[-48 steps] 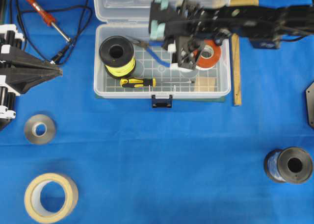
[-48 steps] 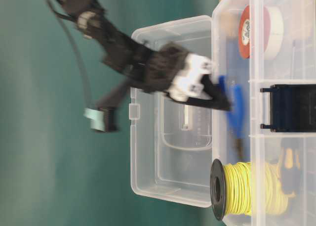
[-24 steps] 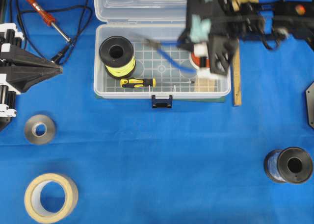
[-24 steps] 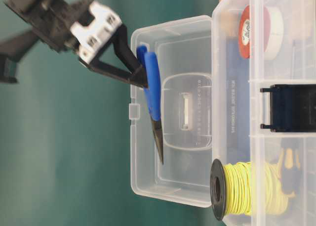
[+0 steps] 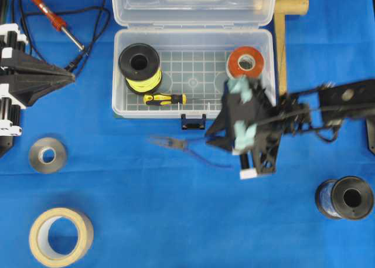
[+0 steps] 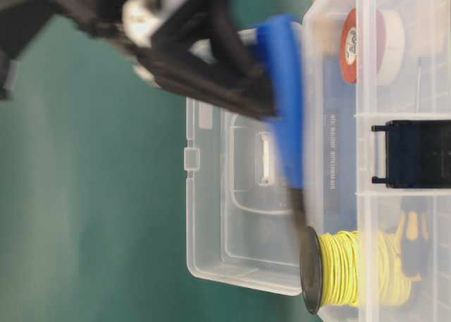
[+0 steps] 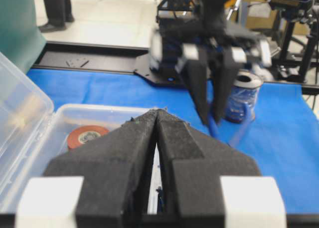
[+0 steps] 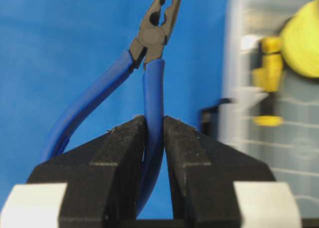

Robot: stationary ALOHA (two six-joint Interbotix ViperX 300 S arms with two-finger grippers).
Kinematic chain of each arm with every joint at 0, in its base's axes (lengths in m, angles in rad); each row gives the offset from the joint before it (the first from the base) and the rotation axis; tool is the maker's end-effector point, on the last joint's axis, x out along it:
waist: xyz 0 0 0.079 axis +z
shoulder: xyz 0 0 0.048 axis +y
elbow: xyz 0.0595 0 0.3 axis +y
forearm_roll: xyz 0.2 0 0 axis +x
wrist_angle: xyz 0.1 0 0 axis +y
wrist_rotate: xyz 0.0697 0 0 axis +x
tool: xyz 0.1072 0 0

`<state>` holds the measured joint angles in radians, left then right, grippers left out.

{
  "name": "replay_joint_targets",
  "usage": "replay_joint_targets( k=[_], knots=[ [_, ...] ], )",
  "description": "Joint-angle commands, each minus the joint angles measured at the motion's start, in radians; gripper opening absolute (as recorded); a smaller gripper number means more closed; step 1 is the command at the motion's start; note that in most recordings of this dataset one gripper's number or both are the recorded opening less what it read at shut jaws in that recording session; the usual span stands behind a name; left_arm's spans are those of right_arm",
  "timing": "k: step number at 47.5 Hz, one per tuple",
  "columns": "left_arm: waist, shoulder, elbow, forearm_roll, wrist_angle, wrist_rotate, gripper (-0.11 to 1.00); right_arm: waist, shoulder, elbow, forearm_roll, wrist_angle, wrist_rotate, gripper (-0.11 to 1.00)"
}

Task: Pick the nipper from the toolbox among several items.

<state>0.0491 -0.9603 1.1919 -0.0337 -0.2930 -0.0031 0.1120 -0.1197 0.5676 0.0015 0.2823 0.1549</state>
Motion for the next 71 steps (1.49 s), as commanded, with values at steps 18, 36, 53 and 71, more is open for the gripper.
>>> replay_joint_targets(
  k=[18, 36, 53, 71],
  knots=[
    [0.003, 0.008, -0.006, -0.003, -0.005, -0.018, 0.0, 0.069, 0.275, -0.02, 0.003, -0.121, 0.152, 0.13],
    [0.002, 0.005, -0.006, -0.003, 0.018, -0.02, 0.0, 0.061, 0.302, -0.04, 0.0, -0.078, 0.181, 0.38],
    [0.003, 0.0, -0.005, -0.003, 0.028, -0.02, 0.0, 0.06, -0.086, -0.003, -0.11, 0.075, 0.169, 0.79],
    [0.003, -0.002, -0.005, -0.003, 0.028, -0.02, 0.0, 0.04, -0.62, 0.282, -0.213, 0.092, 0.181, 0.79]
  ],
)
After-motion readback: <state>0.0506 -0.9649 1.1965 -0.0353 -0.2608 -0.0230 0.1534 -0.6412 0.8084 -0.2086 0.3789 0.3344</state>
